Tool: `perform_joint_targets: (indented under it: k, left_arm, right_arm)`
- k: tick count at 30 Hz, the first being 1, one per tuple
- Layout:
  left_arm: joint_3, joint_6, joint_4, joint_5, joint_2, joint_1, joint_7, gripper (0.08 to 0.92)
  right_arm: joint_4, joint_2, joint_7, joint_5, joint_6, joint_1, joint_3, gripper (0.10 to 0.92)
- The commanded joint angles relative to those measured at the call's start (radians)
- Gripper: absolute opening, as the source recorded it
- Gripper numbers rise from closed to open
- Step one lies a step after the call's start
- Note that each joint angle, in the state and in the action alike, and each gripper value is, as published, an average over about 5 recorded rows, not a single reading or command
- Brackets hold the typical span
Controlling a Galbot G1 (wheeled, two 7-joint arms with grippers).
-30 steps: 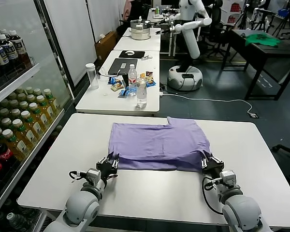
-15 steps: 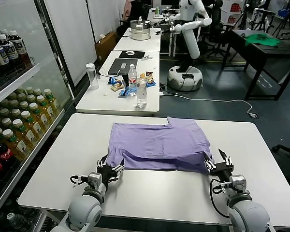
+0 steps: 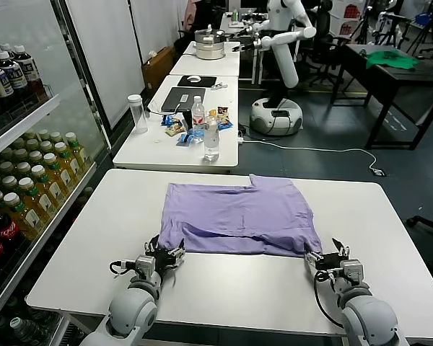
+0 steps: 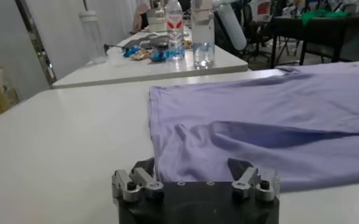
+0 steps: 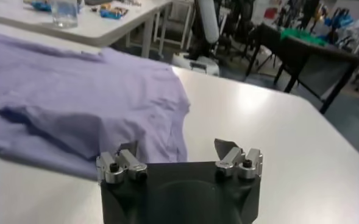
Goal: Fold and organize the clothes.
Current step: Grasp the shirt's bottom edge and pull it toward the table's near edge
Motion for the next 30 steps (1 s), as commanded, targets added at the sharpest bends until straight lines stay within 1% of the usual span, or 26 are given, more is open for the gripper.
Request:
perform_joint_targets:
  k: [1,12,16,19,22,30]
  left_arm:
    - [-0.002,0.012,0.013,-0.035,-0.010,0.004,-0.014,0.688]
    - [-0.021,-0.012,-0.037,-0.074,0.008,0.044,0.008,0.368]
    - [-0.028,-0.021,-0.058,-0.088,0.021,0.068,0.018,0.255]
    - [-0.035,-0.024,-0.090,-0.099,0.035,0.103,0.026,0.170]
    - [-0.044,-0.026,-0.136,-0.112,0.054,0.152,0.030,0.126]
    - [-0.065,-0.016,-0.308,-0.118,0.105,0.317,0.028,0.123]
  right_arm:
    - [-0.036,0.000,0.002,0.056,-0.035,0.016,-0.022,0.673]
    - [0.025,-0.019,-0.020,0.142,-0.035,-0.060,0.009,0.362]
    - [0.072,-0.023,-0.022,0.163,-0.035,-0.117,0.046,0.241]
    - [0.126,-0.021,-0.023,0.169,-0.035,-0.180,0.085,0.166]
    - [0.199,-0.014,-0.025,0.162,-0.035,-0.271,0.134,0.125]
    - [0.407,0.038,-0.042,0.073,-0.014,-0.558,0.279,0.118]
